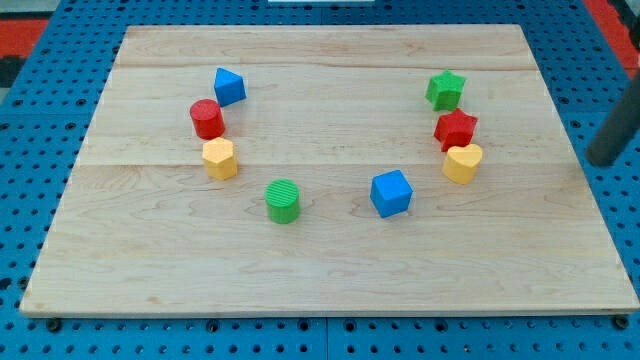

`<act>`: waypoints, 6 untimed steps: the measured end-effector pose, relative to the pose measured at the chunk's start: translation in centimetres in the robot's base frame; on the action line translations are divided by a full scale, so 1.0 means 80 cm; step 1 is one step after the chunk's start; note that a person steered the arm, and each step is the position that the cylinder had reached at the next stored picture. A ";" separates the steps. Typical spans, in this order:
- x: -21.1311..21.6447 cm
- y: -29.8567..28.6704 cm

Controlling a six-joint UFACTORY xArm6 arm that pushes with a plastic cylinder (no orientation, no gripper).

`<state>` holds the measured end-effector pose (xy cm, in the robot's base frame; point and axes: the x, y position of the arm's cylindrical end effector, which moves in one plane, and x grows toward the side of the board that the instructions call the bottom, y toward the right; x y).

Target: Nudge the green star up a bit

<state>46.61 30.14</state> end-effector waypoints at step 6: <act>-0.113 -0.074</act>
